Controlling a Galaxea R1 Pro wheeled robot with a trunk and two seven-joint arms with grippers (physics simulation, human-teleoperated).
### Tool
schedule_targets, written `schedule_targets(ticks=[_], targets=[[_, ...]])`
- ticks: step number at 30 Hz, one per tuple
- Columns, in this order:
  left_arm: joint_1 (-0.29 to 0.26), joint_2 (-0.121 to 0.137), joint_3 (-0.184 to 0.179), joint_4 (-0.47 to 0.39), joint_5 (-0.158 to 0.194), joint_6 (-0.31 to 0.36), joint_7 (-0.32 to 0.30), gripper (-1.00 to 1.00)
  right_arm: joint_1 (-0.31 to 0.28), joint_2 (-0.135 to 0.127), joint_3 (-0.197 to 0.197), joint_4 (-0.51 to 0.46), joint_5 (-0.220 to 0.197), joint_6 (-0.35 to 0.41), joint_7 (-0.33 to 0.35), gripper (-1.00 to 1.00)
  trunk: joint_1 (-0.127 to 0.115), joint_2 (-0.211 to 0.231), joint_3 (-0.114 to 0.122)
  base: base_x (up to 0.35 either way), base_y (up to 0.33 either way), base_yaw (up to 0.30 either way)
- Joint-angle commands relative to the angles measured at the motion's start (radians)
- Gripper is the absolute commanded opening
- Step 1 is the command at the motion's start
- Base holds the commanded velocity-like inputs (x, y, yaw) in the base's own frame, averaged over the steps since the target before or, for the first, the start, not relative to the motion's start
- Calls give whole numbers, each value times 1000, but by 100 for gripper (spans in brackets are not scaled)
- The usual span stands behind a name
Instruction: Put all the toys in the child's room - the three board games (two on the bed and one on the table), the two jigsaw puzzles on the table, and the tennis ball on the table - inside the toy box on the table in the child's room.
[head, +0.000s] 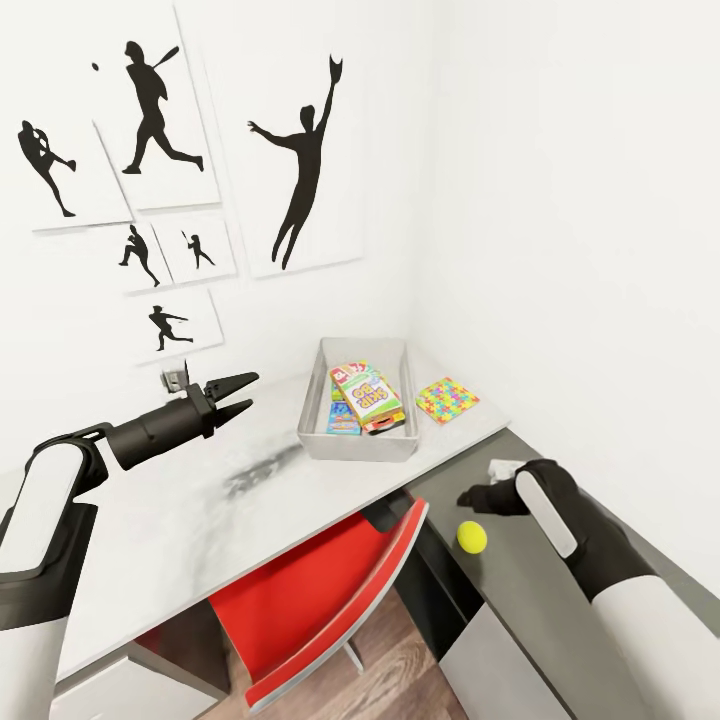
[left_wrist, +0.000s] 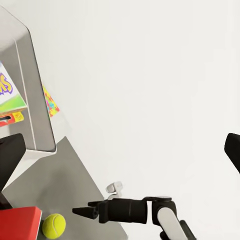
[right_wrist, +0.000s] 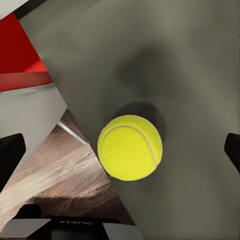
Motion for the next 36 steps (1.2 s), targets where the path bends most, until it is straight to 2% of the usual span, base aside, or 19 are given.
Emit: schedule_targets(ticks=[1, 19, 36], targets=[[-1, 0, 1, 0, -5, 4, -5, 100, 0, 0, 4, 0, -11, 2, -10, 100, 1, -2, -2, 0, 0, 0], [-1, -1, 1, 4, -6, 4, -5, 100, 4, 27, 24, 57, -11, 2, -8, 100, 1, -2, -2, 0, 0, 0], [-1, -1, 0, 5, -6, 4, -5, 100, 6, 32, 24, 88, -10, 2, -9, 100, 1, -2, -2, 0, 0, 0]])
